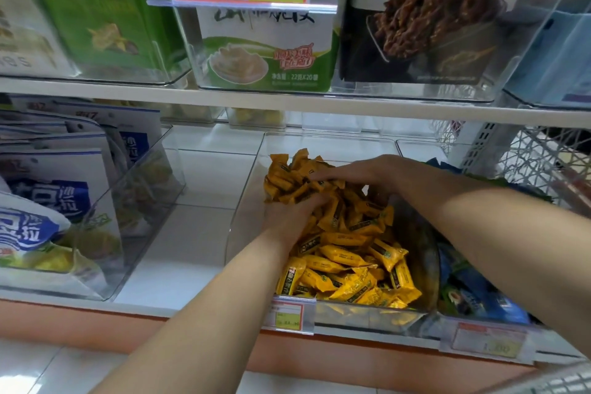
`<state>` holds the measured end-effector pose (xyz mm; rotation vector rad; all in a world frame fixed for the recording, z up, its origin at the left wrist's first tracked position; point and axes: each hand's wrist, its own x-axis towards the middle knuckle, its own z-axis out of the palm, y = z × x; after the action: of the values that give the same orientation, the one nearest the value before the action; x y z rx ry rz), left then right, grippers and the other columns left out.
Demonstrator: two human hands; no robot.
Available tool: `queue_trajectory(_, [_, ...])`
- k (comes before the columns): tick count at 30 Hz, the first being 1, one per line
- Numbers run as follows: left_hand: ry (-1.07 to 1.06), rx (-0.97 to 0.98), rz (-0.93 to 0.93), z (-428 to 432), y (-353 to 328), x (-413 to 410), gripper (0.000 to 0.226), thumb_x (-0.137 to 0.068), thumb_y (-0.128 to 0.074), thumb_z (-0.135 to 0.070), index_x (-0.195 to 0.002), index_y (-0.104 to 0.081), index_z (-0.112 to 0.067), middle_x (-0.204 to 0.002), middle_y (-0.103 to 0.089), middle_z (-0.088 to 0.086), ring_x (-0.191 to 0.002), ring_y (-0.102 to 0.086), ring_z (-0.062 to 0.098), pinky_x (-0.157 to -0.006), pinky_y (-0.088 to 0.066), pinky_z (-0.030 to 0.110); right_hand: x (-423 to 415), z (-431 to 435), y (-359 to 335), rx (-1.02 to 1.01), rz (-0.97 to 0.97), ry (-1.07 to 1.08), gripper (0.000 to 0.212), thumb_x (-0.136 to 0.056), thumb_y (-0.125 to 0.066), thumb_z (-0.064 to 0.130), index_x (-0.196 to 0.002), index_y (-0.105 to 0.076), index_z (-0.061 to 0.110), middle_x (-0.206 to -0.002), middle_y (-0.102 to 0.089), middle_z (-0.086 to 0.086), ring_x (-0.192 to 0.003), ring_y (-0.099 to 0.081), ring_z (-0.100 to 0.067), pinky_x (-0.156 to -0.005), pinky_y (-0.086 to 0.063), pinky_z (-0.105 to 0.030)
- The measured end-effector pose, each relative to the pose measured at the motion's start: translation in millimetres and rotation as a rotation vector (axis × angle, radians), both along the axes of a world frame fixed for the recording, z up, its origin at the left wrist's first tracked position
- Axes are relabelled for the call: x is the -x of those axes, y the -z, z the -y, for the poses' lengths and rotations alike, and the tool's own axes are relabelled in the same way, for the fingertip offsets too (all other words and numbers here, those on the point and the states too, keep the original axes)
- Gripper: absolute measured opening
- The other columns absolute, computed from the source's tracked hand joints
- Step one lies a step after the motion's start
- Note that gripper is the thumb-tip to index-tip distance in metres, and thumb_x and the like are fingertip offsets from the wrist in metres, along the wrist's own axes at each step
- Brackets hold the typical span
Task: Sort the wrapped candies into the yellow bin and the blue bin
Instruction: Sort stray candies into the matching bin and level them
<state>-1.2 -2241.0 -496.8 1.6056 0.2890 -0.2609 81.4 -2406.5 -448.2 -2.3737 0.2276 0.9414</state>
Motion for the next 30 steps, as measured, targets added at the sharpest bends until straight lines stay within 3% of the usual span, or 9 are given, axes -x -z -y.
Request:
queue_trajectory(2, [0.002, 0.096, -0.003, 0, -2, -3, 0.081, -0.046, -0.083, -0.060, -0.118, -0.069, -0.023, -0.109, -0.074, 0.004, -0.100, -0.069, 0.028, -0.094, -0.054, 0.046, 0, -2, 0, -0.055, -0.037, 0.007, 0.107, -0.059, -0.059, 0.090, -0.143, -0.048, 0.025, -0.145, -0.047, -0.015, -0.127, -0.051, -0.042, -0.104, -0.044, -0.057])
queue_trajectory(5, [0.003, 0.162, -0.032, -3, 1, -10, 0.075, -0.056, -0.082, -0.059, -0.120, -0.068, -0.022, -0.105, -0.075, 0.008, -0.095, -0.071, 0.030, -0.088, -0.057, 0.046, 0, -4, 0, -0.210, -0.097, 0.018, 0.085, -0.055, -0.067, 0.087, -0.117, -0.068, 0.029, -0.119, -0.069, -0.008, -0.101, -0.071, -0.030, -0.080, -0.060, -0.046])
queue_trajectory(10, [0.167, 0.368, -0.069, -6, 1, -11, 0.050, -0.086, -0.062, -0.056, -0.122, -0.069, -0.023, -0.109, -0.074, 0.012, -0.096, -0.072, 0.031, -0.080, -0.057, 0.040, -1, -4, 5, -0.332, -0.133, -0.041, 0.068, -0.064, -0.066, 0.084, -0.102, -0.078, 0.028, -0.111, -0.075, -0.007, -0.101, -0.072, -0.028, -0.093, -0.056, -0.049])
queue_trajectory(13, [0.171, 0.408, -0.069, -5, 1, -12, 0.056, -0.085, -0.060, -0.060, -0.125, -0.068, -0.021, -0.116, -0.071, 0.014, -0.107, -0.068, 0.034, -0.098, -0.052, 0.050, -3, -1, 5, -0.402, -0.086, -0.022, 0.071, -0.066, -0.069, 0.079, -0.113, -0.075, 0.026, -0.119, -0.072, -0.008, -0.110, -0.069, -0.030, -0.104, -0.048, -0.054])
queue_trajectory(15, [0.156, 0.431, -0.049, -1, -3, -12, 0.059, -0.082, -0.063, -0.060, -0.125, -0.068, -0.019, -0.119, -0.069, 0.017, -0.112, -0.065, 0.037, -0.106, -0.045, 0.056, -2, -1, 3, -0.460, -0.034, -0.012, 0.066, -0.069, -0.069, 0.076, -0.113, -0.075, 0.026, -0.120, -0.072, -0.006, -0.110, -0.069, -0.028, -0.102, -0.050, -0.050])
queue_trajectory(19, [0.177, 0.496, 0.009, 6, -11, -14, 0.055, -0.084, -0.062, -0.056, -0.120, -0.071, -0.015, -0.117, -0.071, 0.017, -0.109, -0.068, 0.035, -0.103, -0.048, 0.052, 1, 2, -3, -0.506, 0.122, 0.029, 0.049, -0.083, -0.059, 0.069, -0.107, -0.077, 0.030, -0.112, -0.075, -0.004, -0.103, -0.072, -0.024, -0.089, -0.056, -0.038])
queue_trajectory(24, [0.212, 0.623, -0.009, 3, -18, -10, 0.065, -0.087, -0.056, -0.059, -0.128, -0.065, -0.009, -0.126, -0.065, 0.023, -0.119, -0.061, 0.039, -0.110, -0.040, 0.055, 11, 16, -10, -0.577, 0.106, 0.058, 0.054, -0.082, -0.063, 0.064, -0.109, -0.077, 0.020, -0.115, -0.073, -0.011, -0.106, -0.070, -0.031, -0.095, -0.053, -0.041])
queue_trajectory(27, [0.276, 0.719, -0.059, -4, -26, -4, 0.076, -0.086, -0.048, -0.068, -0.128, -0.066, -0.007, -0.128, -0.063, 0.024, -0.119, -0.061, 0.040, -0.104, -0.045, 0.052, 16, 23, -14, -0.661, 0.124, 0.168, 0.046, -0.077, -0.070, 0.059, -0.094, -0.080, 0.018, -0.106, -0.075, -0.011, -0.096, -0.072, -0.031, -0.084, -0.058, -0.039])
queue_trajectory(30, [0.293, 0.789, -0.069, -10, -34, 3, 0.083, -0.084, -0.046, -0.072, -0.129, -0.064, -0.005, -0.129, -0.062, 0.025, -0.119, -0.061, 0.040, -0.098, -0.049, 0.049, 20, 25, -18, -0.777, 0.150, 0.240, 0.037, -0.082, -0.068, 0.050, -0.090, -0.075, 0.015, -0.091, -0.073, -0.009, -0.085, -0.070, -0.029, -0.085, -0.056, -0.039])
